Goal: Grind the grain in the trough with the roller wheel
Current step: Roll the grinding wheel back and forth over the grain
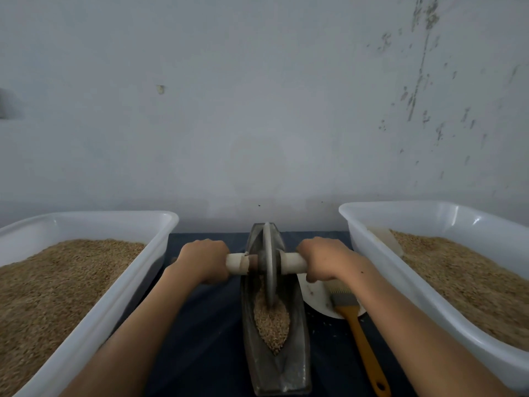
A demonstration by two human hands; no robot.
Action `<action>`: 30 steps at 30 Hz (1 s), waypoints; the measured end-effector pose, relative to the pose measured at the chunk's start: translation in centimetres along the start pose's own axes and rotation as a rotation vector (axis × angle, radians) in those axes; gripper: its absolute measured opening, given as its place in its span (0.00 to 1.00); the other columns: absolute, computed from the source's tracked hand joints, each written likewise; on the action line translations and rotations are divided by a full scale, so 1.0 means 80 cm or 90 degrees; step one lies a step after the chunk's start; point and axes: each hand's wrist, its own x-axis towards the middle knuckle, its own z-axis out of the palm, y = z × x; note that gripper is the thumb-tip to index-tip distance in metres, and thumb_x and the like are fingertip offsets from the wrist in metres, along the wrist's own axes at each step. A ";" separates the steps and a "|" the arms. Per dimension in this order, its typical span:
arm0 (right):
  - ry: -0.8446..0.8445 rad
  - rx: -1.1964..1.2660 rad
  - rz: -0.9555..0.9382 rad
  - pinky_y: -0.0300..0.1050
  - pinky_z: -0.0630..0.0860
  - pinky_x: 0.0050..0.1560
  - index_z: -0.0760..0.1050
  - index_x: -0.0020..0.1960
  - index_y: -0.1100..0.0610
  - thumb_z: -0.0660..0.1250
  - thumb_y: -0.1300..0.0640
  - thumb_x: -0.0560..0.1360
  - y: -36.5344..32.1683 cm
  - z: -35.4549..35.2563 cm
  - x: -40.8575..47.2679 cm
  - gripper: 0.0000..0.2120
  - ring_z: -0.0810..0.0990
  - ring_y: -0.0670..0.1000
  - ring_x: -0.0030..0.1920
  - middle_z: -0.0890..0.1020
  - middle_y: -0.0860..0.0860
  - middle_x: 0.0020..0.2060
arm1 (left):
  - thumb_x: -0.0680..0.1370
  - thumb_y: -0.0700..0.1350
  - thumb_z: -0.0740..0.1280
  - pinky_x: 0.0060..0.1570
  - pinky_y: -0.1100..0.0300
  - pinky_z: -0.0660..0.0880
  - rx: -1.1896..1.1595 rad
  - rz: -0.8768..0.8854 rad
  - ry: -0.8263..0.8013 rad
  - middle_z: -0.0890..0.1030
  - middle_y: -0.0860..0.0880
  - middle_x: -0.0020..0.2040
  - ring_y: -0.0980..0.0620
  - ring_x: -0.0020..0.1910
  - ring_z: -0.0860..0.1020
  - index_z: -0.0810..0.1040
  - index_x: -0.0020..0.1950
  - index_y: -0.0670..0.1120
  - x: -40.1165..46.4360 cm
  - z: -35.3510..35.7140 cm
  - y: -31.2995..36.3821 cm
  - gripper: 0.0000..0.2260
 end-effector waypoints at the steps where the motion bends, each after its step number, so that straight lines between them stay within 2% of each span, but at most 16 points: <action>1: -0.049 0.024 0.005 0.43 0.72 0.41 0.73 0.62 0.58 0.70 0.57 0.73 0.001 -0.002 -0.001 0.19 0.79 0.52 0.47 0.80 0.55 0.52 | 0.72 0.51 0.70 0.44 0.58 0.71 0.011 0.003 -0.012 0.75 0.53 0.43 0.53 0.43 0.74 0.76 0.57 0.50 -0.002 -0.002 0.001 0.15; 4: -0.186 0.068 0.037 0.39 0.71 0.37 0.72 0.64 0.61 0.71 0.56 0.74 -0.001 -0.005 -0.001 0.21 0.77 0.51 0.44 0.80 0.57 0.52 | 0.71 0.50 0.71 0.47 0.58 0.72 0.001 0.008 -0.073 0.76 0.53 0.45 0.53 0.45 0.75 0.75 0.59 0.49 -0.009 -0.002 0.000 0.17; 6: -0.201 0.055 0.047 0.40 0.71 0.38 0.72 0.64 0.63 0.71 0.56 0.74 -0.005 -0.006 0.001 0.21 0.76 0.51 0.43 0.79 0.57 0.51 | 0.71 0.50 0.71 0.50 0.58 0.73 -0.020 0.006 -0.103 0.77 0.52 0.46 0.52 0.47 0.76 0.75 0.59 0.49 -0.010 -0.001 -0.002 0.18; 10: -0.111 0.041 0.043 0.39 0.71 0.35 0.73 0.63 0.60 0.71 0.57 0.73 -0.004 -0.005 0.002 0.20 0.78 0.49 0.39 0.80 0.54 0.48 | 0.71 0.51 0.71 0.47 0.58 0.73 -0.016 0.004 -0.071 0.76 0.53 0.44 0.53 0.45 0.76 0.76 0.57 0.50 -0.008 0.001 -0.003 0.16; 13: -0.010 0.006 0.032 0.43 0.69 0.38 0.75 0.61 0.57 0.69 0.58 0.73 -0.002 0.002 0.007 0.16 0.77 0.52 0.43 0.80 0.53 0.47 | 0.72 0.52 0.68 0.41 0.58 0.69 0.007 -0.001 0.050 0.76 0.54 0.42 0.53 0.41 0.75 0.76 0.52 0.52 -0.007 0.007 0.000 0.11; 16: 0.127 -0.023 0.039 0.46 0.68 0.41 0.75 0.56 0.54 0.65 0.59 0.74 -0.003 0.012 0.011 0.10 0.77 0.53 0.44 0.80 0.52 0.48 | 0.74 0.51 0.65 0.42 0.58 0.67 0.002 -0.012 0.151 0.78 0.54 0.45 0.53 0.42 0.74 0.74 0.51 0.53 -0.007 0.013 0.002 0.07; 19: 0.181 -0.021 0.030 0.46 0.68 0.42 0.73 0.53 0.52 0.64 0.59 0.75 -0.003 0.016 0.014 0.08 0.78 0.53 0.46 0.80 0.52 0.48 | 0.75 0.51 0.65 0.43 0.58 0.68 -0.011 -0.016 0.160 0.79 0.52 0.48 0.53 0.44 0.75 0.74 0.52 0.52 -0.007 0.015 0.003 0.07; 22: 0.086 -0.021 0.008 0.45 0.68 0.41 0.73 0.56 0.53 0.65 0.59 0.74 0.001 0.008 0.011 0.11 0.78 0.53 0.46 0.80 0.52 0.49 | 0.74 0.51 0.66 0.44 0.58 0.70 0.009 -0.009 0.097 0.79 0.51 0.48 0.52 0.46 0.76 0.75 0.55 0.50 -0.007 0.009 0.003 0.11; 27: -0.120 0.046 -0.001 0.41 0.72 0.38 0.74 0.60 0.58 0.71 0.57 0.72 0.006 -0.002 0.002 0.18 0.78 0.51 0.44 0.81 0.54 0.51 | 0.71 0.52 0.71 0.44 0.58 0.69 0.001 -0.005 -0.073 0.78 0.50 0.48 0.52 0.44 0.73 0.74 0.60 0.48 -0.009 -0.004 0.002 0.19; 30: -0.133 0.054 0.000 0.38 0.71 0.33 0.75 0.59 0.59 0.71 0.58 0.72 0.004 -0.002 0.002 0.16 0.78 0.50 0.39 0.82 0.55 0.49 | 0.71 0.52 0.72 0.45 0.58 0.69 -0.010 -0.010 -0.100 0.74 0.52 0.45 0.53 0.43 0.73 0.74 0.61 0.48 -0.009 -0.004 0.001 0.20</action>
